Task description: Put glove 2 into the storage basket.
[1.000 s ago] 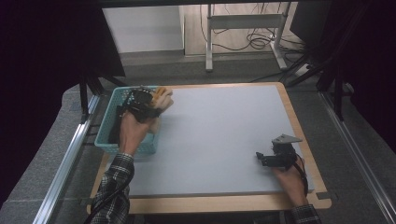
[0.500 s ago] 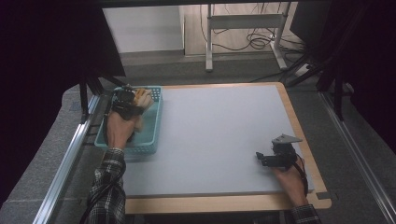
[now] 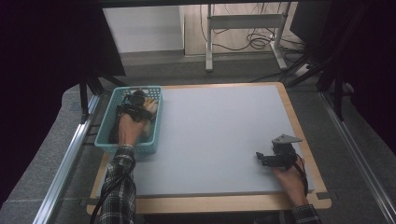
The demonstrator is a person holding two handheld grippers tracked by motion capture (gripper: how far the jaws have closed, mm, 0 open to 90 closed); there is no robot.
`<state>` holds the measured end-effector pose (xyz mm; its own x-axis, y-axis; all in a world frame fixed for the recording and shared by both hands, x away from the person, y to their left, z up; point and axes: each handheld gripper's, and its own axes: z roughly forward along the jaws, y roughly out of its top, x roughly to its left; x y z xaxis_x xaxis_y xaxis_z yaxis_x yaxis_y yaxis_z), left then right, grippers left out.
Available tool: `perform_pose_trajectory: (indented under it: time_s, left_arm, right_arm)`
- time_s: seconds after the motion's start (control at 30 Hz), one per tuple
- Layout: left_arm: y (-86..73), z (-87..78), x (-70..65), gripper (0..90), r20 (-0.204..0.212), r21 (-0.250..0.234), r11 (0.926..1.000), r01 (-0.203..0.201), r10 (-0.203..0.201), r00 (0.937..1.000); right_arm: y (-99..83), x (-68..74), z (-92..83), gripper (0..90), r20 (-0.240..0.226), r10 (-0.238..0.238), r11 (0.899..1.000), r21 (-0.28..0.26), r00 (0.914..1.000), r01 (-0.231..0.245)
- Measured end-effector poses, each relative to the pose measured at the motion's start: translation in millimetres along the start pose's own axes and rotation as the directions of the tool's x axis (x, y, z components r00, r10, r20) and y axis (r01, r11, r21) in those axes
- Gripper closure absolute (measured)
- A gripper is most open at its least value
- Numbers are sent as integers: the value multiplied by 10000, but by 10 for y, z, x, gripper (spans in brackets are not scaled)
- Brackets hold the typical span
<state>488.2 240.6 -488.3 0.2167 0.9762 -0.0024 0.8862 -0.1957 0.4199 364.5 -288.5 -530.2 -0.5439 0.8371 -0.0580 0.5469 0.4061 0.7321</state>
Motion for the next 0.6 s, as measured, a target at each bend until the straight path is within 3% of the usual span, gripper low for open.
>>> perform_pose_trajectory:
  time_s: [0.1,0.17,0.27,0.37,0.43,0.5,0.6]
  left_arm:
    - [9,98,-23,505,-43,311,9992,-262,263,9996]
    - [3,155,-19,473,149,564,9980,-274,266,9995]
    - [-16,198,10,357,456,816,9965,-195,158,9988]
    - [-31,181,58,232,406,1093,9940,-5,-39,9992]
    - [-37,156,66,165,386,1075,9942,-86,44,9992]
    - [-41,19,80,73,656,812,9964,-243,189,9977]
    - [-19,-189,80,79,705,302,9989,-368,346,9969]
  right_arm:
    - [0,0,0,148,-2,0,10000,0,10000,0]
    - [0,0,0,147,0,0,10000,-1,10000,0]
    - [0,0,0,148,-1,1,10000,1,10000,-1]
    - [0,0,0,147,-1,1,10000,0,10000,-1]
    - [0,0,0,147,0,2,10000,1,10000,-2]
    - [0,1,1,147,1,7,10000,-6,10000,-7]
    - [-1,1,1,147,5,2,10000,-7,10000,-2]
